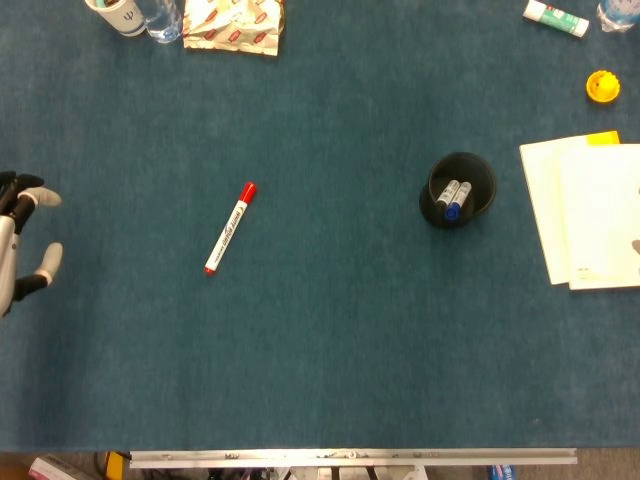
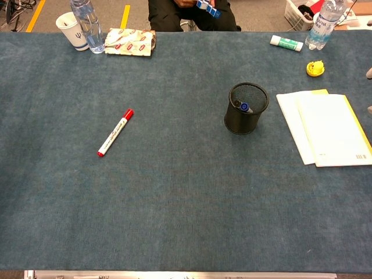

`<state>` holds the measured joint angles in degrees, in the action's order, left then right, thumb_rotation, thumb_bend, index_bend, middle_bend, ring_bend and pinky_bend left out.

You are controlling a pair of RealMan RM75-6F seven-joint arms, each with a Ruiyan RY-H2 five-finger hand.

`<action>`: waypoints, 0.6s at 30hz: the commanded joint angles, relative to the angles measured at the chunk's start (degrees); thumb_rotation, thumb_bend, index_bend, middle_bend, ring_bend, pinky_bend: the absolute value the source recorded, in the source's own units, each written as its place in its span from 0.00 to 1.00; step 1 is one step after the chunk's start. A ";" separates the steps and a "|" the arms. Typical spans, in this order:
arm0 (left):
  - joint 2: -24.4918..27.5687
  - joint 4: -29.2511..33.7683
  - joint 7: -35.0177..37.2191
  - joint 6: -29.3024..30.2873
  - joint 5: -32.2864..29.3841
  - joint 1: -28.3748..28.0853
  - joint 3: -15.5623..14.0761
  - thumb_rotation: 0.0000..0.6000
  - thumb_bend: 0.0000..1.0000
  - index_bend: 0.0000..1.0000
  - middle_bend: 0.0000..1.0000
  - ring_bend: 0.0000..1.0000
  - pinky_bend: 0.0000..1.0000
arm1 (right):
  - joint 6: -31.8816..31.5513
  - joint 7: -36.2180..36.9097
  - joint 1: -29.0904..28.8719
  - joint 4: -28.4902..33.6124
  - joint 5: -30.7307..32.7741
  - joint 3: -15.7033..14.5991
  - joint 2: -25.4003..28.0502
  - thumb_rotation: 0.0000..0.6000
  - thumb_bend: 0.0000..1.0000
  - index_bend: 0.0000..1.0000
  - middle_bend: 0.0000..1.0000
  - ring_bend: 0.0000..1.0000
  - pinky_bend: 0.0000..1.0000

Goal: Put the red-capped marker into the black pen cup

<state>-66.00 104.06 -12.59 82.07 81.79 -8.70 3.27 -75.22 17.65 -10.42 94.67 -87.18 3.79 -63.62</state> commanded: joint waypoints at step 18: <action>0.62 -0.47 0.85 0.82 0.01 0.82 -0.26 1.00 0.32 0.35 0.25 0.17 0.11 | 10.16 -0.50 -9.11 -8.81 2.17 1.94 -9.30 1.00 0.00 0.35 0.27 0.12 0.14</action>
<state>-65.39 103.61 -11.74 82.87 81.79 -7.90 3.01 -65.72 17.59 -19.06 86.40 -85.43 5.59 -72.32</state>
